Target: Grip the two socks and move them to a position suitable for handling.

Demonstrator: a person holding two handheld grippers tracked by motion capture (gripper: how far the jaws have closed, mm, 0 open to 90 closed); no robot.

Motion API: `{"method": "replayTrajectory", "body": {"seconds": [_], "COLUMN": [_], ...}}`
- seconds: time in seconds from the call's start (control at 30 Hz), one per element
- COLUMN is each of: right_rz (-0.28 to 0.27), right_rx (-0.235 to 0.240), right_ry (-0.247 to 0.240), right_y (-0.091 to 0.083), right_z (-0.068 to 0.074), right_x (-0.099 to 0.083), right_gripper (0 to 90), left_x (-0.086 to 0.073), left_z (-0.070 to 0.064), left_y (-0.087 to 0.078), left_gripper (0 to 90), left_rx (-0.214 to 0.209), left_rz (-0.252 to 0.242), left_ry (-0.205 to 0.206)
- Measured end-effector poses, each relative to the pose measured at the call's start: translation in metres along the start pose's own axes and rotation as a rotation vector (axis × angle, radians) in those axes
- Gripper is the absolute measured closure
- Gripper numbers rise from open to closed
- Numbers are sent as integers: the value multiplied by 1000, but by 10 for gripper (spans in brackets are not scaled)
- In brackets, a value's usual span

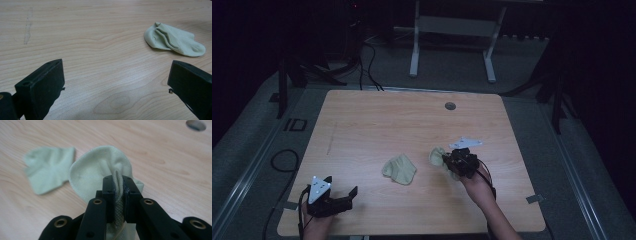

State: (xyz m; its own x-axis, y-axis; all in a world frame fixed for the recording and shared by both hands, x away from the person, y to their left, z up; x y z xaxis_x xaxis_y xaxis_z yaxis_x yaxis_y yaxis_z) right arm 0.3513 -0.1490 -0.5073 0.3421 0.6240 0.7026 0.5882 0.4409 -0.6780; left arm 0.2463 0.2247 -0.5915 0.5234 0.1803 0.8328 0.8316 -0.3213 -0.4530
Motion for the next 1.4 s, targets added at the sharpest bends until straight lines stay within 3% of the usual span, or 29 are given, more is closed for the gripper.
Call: {"method": "replayTrajectory", "body": {"seconds": [0.27, 0.53, 0.73, 0.93, 1.07, 1.13, 1.2, 1.27, 1.4], "right_rz": [-74, -81, -47, 27, 85, 97, 92, 93, 83], "right_rx": [19, 68, 108, 159, 169, 179, 196, 184, 153], "right_ry": [-40, -62, -45, -37, -34, -41, -42, -65, -107], "right_y": [-39, -49, -33, -5, 14, 20, 19, 20, 20], "right_z": [23, 46, 62, 81, 86, 89, 90, 93, 98], "right_x": [8, -3, -22, -47, -63, -67, -67, -67, -68], "right_gripper": [822, 821, 819, 820, 812, 763, 646, 563, 486], "left_x": [0, 0, 0, 0, -1, -1, 0, 0, 0], "left_z": [0, -1, -2, -3, -3, -4, -3, -3, -4], "left_y": [1, 3, 3, 4, 4, 3, 3, 3, 2], "left_gripper": [7, 8, 8, 8, 8, 7, 7, 8, 8], "left_rx": [-7, -11, -15, -18, -19, -22, -21, -21, -21], "left_rz": [1, 7, 5, 8, 11, 10, 8, 3, 3], "left_ry": [-3, -1, 0, -3, 6, 5, 7, 4, 8]}}
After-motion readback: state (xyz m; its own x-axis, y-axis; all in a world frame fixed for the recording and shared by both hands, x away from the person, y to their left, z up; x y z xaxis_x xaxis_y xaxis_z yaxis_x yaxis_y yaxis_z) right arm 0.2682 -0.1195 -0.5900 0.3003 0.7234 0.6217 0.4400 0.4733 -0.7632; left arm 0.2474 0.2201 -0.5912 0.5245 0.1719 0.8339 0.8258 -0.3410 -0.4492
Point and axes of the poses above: each handheld gripper's, and its own axes: y roughly forward along the jaws, x roughly out of its top, z roughly to its left, the point moved 4 cm from there along y, roughly forward along the jaws, and after that the axes turned 15 degrees about -y, right-handed, at the moved point
